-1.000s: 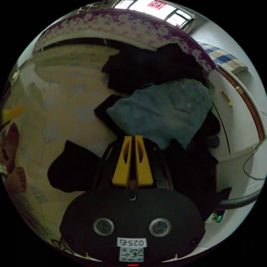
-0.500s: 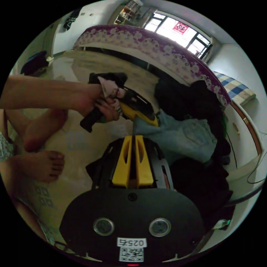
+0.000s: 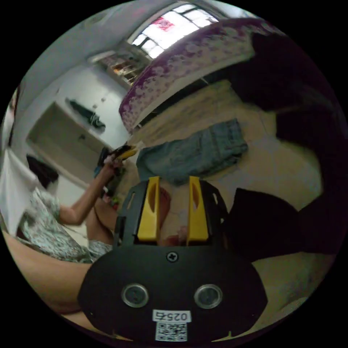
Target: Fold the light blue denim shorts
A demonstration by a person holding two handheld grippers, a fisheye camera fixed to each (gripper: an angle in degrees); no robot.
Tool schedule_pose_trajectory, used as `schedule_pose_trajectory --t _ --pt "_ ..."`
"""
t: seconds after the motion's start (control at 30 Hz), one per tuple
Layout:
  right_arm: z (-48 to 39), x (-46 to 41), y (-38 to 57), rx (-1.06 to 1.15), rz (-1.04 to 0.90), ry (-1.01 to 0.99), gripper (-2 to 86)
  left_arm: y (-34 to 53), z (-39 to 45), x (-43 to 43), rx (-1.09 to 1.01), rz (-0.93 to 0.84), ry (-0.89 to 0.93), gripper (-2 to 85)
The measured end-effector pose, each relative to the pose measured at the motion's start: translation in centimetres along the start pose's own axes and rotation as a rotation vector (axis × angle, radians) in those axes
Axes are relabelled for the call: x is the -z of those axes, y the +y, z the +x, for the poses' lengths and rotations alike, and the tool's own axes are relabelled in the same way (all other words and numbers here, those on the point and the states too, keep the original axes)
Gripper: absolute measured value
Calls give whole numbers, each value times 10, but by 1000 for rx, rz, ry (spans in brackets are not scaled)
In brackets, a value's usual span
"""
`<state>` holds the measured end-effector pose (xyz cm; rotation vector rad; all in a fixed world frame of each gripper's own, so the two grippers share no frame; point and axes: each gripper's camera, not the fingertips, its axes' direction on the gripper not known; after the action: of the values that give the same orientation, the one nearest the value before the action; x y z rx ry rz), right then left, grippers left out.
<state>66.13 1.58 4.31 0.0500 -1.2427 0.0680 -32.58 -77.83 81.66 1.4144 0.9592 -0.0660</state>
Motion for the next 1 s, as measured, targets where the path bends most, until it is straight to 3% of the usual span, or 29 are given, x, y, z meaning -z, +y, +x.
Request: schedule_pose_trajectory --t 0.1,0.27,0.33,0.4,0.47,0.6,0.7,0.77,0.83,0.93,1.0 --pt "64 15 -9 -199 43 -134 154 49 92 -12 -311 -16 33 89" --pt "111 47 -7 -326 171 -169 146 188 286 -176 -930 -386 -136 127" --pt "116 55 -5 -327 181 -170 144 227 324 -224 -1085 -417 -242 119" --pt "121 63 -2 -330 186 -175 142 251 344 -269 -1164 -463 -349 116" --pt "131 71 2 -340 198 -183 141 266 342 -323 -1203 -518 -642 97" --pt "149 79 6 -362 223 -156 137 253 339 -307 -1141 -474 -579 55" --pt "161 80 0 -360 201 -118 136 201 317 -259 -866 -498 -287 16" --pt "165 76 -9 -345 171 -144 135 135 275 -196 -514 -438 128 -4" --pt "169 70 -16 -353 167 -225 138 95 254 -139 -381 -321 352 -9" --pt "186 48 -26 -463 159 -495 161 58 279 -39 -476 -195 529 -11" --pt "191 35 -32 -491 156 -655 174 39 296 14 -456 -148 818 -11"
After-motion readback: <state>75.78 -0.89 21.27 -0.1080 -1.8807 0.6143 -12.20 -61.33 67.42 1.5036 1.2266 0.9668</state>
